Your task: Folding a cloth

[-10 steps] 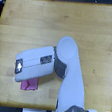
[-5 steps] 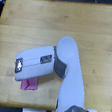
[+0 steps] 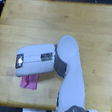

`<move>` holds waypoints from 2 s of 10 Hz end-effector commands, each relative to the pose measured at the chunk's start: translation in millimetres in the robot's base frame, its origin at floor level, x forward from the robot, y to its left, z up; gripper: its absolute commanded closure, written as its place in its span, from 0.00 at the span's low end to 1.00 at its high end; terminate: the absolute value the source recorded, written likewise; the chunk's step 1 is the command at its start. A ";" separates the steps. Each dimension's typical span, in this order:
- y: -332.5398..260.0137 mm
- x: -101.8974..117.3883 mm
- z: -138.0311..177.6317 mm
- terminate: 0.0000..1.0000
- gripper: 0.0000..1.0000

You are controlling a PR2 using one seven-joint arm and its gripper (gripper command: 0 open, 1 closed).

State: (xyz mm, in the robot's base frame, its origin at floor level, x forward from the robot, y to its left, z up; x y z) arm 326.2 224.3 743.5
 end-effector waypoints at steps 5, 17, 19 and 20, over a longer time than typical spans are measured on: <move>-13.4 17.9 23.1 0.00 0.00; -82.2 69.1 170.3 0.00 0.00; -102.5 90.8 173.2 0.00 0.00; -128.9 98.4 172.8 0.00 0.00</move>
State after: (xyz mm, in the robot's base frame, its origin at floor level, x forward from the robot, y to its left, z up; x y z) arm 382.9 156.2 890.5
